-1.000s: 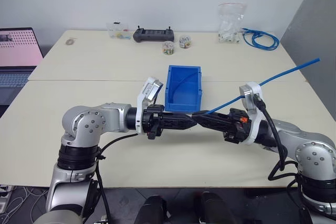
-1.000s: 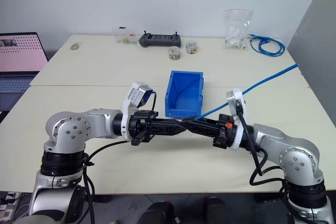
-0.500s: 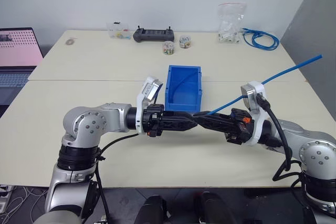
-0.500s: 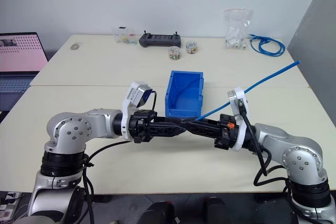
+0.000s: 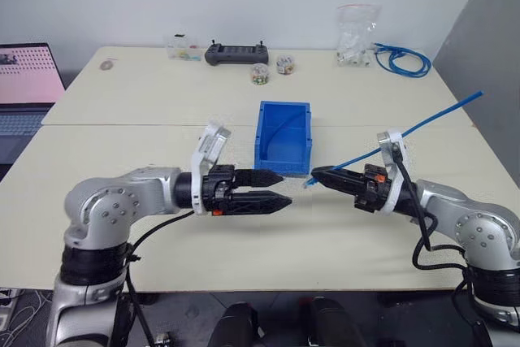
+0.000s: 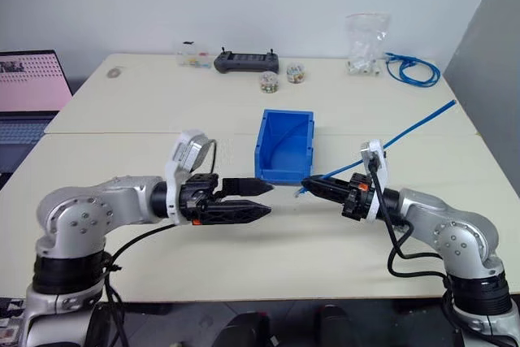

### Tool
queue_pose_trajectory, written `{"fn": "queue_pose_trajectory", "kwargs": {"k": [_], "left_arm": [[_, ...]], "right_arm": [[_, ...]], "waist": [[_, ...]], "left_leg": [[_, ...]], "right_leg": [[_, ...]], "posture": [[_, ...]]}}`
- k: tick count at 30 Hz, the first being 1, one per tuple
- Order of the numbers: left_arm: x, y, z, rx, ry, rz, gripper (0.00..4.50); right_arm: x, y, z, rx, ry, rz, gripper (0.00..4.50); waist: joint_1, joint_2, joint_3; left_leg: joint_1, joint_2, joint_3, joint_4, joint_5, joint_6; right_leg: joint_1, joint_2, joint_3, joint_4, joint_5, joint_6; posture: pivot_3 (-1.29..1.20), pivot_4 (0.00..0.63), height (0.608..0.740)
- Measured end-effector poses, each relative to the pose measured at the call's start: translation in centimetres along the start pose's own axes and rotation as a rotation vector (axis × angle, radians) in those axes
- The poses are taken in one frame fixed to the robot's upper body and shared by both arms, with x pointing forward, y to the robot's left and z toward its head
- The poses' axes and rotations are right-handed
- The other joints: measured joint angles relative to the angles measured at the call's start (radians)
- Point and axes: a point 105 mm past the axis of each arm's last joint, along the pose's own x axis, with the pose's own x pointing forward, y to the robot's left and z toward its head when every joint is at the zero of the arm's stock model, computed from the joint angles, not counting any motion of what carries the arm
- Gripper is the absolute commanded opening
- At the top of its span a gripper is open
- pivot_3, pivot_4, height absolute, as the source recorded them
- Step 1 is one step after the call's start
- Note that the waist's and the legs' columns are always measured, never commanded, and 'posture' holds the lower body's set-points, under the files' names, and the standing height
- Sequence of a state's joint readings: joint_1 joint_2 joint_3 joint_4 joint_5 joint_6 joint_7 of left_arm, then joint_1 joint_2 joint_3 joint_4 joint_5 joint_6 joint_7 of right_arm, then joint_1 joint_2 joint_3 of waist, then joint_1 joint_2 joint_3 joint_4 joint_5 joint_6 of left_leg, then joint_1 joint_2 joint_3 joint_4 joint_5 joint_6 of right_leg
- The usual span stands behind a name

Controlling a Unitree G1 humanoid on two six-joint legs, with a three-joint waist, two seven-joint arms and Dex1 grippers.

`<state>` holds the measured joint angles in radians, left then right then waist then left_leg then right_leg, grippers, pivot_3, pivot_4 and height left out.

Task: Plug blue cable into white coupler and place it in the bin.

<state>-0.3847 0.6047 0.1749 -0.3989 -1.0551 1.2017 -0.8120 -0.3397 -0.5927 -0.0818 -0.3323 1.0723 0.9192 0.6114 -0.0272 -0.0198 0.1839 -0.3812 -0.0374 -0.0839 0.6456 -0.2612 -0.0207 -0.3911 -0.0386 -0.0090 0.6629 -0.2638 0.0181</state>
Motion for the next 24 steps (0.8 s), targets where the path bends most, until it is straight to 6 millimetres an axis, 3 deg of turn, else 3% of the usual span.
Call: {"fn": "queue_pose_trajectory", "kwargs": {"k": [4,7,10,15,20,24], "left_arm": [[-1.4,1.9,-1.2,0.024,-0.070,0.231,4.50],[-3.2,4.7,-3.0,-0.005,-0.191,0.545,4.50],[-6.3,7.5,-5.6,-0.043,-0.271,0.938,4.50],[-10.2,9.2,-7.1,0.007,-0.331,1.350,4.50],[-12.2,10.7,-8.6,-0.007,-0.318,1.567,4.50],[-12.3,12.0,-7.9,0.004,-0.331,1.600,4.50]], "right_arm": [[-0.2,-0.4,0.1,-0.019,-0.004,-0.020,0.08],[-0.4,-0.8,-0.2,-0.018,0.001,-0.036,0.08],[-0.4,-1.2,-0.5,-0.023,0.008,-0.048,0.08],[0.1,-1.1,-0.9,-0.021,0.024,-0.026,0.08],[0.2,-1.3,-0.7,-0.032,0.026,-0.027,0.07],[0.3,-1.2,-0.7,-0.032,0.026,-0.022,0.07]], "waist": [[0.004,0.000,0.000],[0.007,0.000,0.000],[0.017,-0.001,0.000],[0.032,-0.001,0.000],[0.038,-0.001,0.000],[0.038,-0.001,0.000]], "left_leg": [[0.001,0.000,0.001,0.000,0.000,0.000],[0.000,0.000,0.001,0.000,0.000,0.000],[0.000,0.000,0.001,0.000,0.000,0.000],[-0.001,-0.001,0.001,0.000,0.000,0.000],[-0.001,-0.001,0.001,0.000,0.000,0.000],[-0.001,-0.001,0.001,0.000,0.000,0.000]], "right_leg": [[0.000,0.000,0.001,-0.001,0.000,0.000],[0.001,-0.001,0.001,-0.002,0.001,-0.001],[0.001,-0.001,0.001,-0.002,0.002,-0.001],[0.001,-0.001,0.000,-0.003,0.002,0.000],[0.001,-0.001,-0.001,-0.004,0.002,0.000],[0.001,-0.001,-0.001,-0.004,0.002,0.000]], "posture": [[0.00,0.150,0.740],[0.00,0.150,0.740],[0.00,0.150,0.740],[0.00,0.150,0.740],[0.00,0.150,0.740],[0.00,0.150,0.740]]}}
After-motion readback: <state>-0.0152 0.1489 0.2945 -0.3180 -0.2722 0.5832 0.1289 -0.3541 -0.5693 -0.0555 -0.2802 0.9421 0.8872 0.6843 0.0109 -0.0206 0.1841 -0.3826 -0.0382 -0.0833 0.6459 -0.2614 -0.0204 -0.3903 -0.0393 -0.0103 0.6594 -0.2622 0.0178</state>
